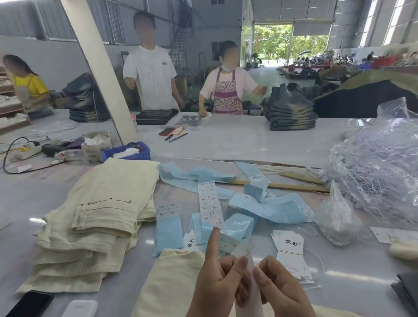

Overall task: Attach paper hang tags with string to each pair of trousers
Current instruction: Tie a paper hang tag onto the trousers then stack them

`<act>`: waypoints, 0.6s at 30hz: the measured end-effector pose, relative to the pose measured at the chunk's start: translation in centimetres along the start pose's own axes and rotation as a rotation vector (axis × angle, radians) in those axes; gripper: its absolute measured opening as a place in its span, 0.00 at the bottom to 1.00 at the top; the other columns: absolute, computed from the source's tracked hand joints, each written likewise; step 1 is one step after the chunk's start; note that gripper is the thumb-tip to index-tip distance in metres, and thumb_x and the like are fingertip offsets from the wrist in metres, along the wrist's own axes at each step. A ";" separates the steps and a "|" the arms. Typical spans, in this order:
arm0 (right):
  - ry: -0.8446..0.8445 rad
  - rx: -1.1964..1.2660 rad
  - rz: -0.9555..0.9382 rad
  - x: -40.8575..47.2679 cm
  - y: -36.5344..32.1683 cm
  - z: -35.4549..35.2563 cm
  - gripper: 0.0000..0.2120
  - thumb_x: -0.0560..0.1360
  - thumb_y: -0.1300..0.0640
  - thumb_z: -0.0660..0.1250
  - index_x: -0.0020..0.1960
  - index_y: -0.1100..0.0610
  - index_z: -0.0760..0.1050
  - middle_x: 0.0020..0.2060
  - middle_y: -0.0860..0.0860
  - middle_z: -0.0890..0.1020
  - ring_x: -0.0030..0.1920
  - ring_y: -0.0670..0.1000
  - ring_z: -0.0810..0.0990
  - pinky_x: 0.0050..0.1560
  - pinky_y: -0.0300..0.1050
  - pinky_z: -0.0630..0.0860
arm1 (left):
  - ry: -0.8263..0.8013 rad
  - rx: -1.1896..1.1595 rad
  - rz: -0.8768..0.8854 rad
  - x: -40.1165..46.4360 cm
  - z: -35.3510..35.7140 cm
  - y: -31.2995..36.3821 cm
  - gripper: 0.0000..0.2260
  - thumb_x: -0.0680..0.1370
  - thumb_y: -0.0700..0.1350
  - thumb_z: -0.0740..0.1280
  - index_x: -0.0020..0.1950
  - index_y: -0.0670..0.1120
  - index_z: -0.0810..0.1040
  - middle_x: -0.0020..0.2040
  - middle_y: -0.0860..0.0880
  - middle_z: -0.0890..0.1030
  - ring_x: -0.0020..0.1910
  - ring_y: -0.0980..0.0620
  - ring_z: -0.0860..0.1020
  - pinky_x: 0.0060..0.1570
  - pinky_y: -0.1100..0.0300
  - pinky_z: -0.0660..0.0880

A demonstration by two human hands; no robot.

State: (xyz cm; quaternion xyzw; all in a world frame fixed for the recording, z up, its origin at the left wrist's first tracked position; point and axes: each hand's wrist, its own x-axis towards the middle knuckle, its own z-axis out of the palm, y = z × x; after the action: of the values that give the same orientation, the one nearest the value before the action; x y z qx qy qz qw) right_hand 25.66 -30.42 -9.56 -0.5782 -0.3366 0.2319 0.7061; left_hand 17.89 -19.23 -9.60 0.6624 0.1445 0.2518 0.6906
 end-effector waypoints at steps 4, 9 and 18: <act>-0.107 0.123 0.094 0.0 -0.7 -0.3 0.15 0.76 0.56 0.67 0.38 0.66 0.71 0.26 0.55 0.77 0.26 0.49 0.73 0.29 0.36 0.69 | -0.042 0.026 -0.033 0.1 0.1 0.3 0.42 0.69 0.52 0.73 0.75 0.59 0.51 0.28 0.49 0.74 0.24 0.52 0.71 0.21 0.61 0.68; -0.205 0.179 0.123 -0.1 -1.4 -0.7 0.12 0.74 0.55 0.62 0.40 0.57 0.82 0.33 0.64 0.80 0.35 0.61 0.77 0.41 0.53 0.68 | -0.070 -0.041 -0.086 0.1 0.2 0.4 0.43 0.69 0.52 0.76 0.75 0.58 0.52 0.32 0.43 0.74 0.25 0.51 0.71 0.21 0.62 0.67; -0.172 0.201 0.166 0.1 -0.3 -1.9 0.15 0.74 0.55 0.62 0.38 0.68 0.70 0.31 0.68 0.77 0.36 0.63 0.73 0.30 0.43 0.68 | -0.087 -0.059 -0.043 0.0 1.3 0.5 0.35 0.74 0.45 0.70 0.72 0.59 0.52 0.30 0.46 0.73 0.24 0.52 0.71 0.22 0.62 0.68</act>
State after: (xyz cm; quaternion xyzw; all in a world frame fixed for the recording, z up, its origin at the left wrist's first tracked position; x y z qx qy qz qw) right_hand 27.10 -31.66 -9.47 -0.5084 -0.3221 0.3707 0.7074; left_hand 18.49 -20.37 -9.01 0.6489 0.1210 0.2119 0.7207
